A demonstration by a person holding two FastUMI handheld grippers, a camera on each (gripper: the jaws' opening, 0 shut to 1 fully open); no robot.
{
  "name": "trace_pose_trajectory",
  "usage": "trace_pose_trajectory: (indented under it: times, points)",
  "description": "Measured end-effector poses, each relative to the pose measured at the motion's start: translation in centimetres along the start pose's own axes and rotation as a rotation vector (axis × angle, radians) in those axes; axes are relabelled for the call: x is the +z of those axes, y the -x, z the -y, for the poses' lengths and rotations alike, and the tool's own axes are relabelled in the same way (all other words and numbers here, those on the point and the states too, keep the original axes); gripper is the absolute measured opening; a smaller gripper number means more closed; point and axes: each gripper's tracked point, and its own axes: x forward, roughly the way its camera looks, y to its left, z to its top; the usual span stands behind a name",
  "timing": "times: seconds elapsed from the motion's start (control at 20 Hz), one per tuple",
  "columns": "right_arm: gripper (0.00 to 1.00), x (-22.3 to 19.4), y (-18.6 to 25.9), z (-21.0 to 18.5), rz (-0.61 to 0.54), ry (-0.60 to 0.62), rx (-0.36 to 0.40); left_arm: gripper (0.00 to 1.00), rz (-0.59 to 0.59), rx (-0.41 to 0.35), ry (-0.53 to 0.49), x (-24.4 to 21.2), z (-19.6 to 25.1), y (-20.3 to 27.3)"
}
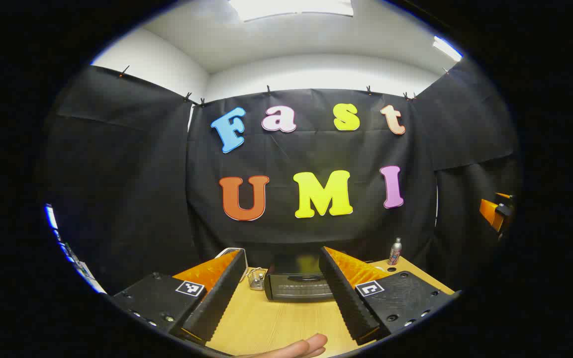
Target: Open the electric oven with the left hand, put the food in, and close the electric oven.
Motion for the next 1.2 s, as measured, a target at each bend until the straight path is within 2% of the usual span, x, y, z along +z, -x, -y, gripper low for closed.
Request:
trace_pose_trajectory:
  times: [0.15,0.2,0.25,0.3,0.35,0.75,1.0,1.1,1.2]
  points:
    - [0.96,-0.3,0.2,-0.2,-0.002,-0.004,0.016,0.94,0.000,-0.015,0.010,-0.2,0.1,-0.2]
    - [0.96,-0.1,0.2,-0.1,0.006,0.001,0.017,0.84,0.000,-0.022,0.014,-0.3,0.2,-0.2]
    - [0.96,-0.1,0.1,0.0,0.007,0.007,0.017,0.94,-0.003,-0.028,0.019,-0.3,0.3,-0.5]
    - [0.96,-0.2,0.1,-0.1,0.009,0.008,0.020,0.84,-0.006,-0.028,0.025,-0.4,0.3,-0.6]
    - [0.96,-0.1,0.1,-0.2,0.008,0.010,0.026,0.94,-0.007,-0.025,0.027,-0.4,0.2,-0.8]
    - [0.96,0.4,-1.0,-0.9,0.026,0.025,0.049,0.95,-0.010,-0.076,0.040,-0.5,1.3,-3.3]
    - [0.96,-0.2,-2.2,-2.0,0.029,0.003,0.094,0.94,-0.062,-0.137,0.116,-3.0,2.8,-8.2]
    - [0.96,-1.0,-2.7,-2.7,0.009,-0.019,0.144,0.95,-0.089,-0.122,0.090,-4.5,2.5,-11.2]
    - [0.96,-1.5,-3.8,-2.2,-0.003,-0.031,0.150,0.95,-0.133,-0.110,0.056,-6.8,2.5,-14.4]
